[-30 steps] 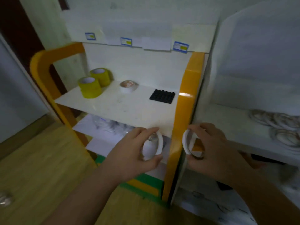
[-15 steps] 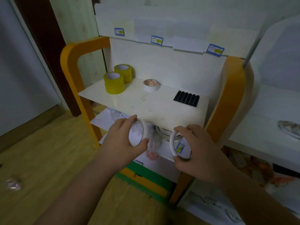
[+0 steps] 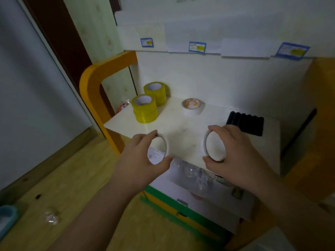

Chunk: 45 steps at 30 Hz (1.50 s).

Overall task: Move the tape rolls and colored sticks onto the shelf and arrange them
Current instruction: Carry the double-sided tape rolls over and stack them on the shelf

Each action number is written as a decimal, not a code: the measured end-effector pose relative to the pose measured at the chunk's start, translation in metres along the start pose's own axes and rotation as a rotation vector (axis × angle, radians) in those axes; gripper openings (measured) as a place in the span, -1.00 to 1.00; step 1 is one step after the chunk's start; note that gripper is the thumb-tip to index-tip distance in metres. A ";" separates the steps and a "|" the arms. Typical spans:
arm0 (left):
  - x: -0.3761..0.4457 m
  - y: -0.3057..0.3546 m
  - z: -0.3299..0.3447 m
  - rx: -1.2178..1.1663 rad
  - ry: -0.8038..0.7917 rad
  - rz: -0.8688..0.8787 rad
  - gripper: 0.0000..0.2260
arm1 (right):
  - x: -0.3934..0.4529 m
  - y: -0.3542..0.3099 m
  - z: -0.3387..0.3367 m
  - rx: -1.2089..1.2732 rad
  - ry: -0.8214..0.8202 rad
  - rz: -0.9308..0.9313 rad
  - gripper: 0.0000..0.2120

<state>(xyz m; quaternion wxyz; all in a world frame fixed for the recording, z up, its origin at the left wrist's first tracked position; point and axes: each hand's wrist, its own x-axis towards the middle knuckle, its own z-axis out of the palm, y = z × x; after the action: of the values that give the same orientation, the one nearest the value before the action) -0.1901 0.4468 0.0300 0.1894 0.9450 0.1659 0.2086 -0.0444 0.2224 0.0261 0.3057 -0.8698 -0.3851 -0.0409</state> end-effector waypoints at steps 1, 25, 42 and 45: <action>0.010 -0.005 0.000 0.005 0.008 -0.005 -0.29 | 0.012 0.004 0.001 0.002 0.011 0.011 -0.28; 0.252 -0.023 0.112 -0.033 -0.181 0.182 -0.45 | 0.057 0.033 0.021 -0.123 0.095 0.353 -0.23; 0.300 -0.031 0.159 -0.087 -0.372 0.299 -0.16 | 0.057 0.007 0.044 -0.220 0.146 0.509 -0.23; 0.302 -0.035 0.163 -0.115 -0.343 0.300 -0.16 | 0.064 0.006 0.048 -0.238 0.133 0.506 -0.24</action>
<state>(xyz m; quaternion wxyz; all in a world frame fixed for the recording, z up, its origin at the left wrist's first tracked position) 0.1352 0.5484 -0.0221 0.2355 0.9683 -0.0232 0.0796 -0.0032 0.2876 0.0038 0.2265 -0.9634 -0.1274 -0.0653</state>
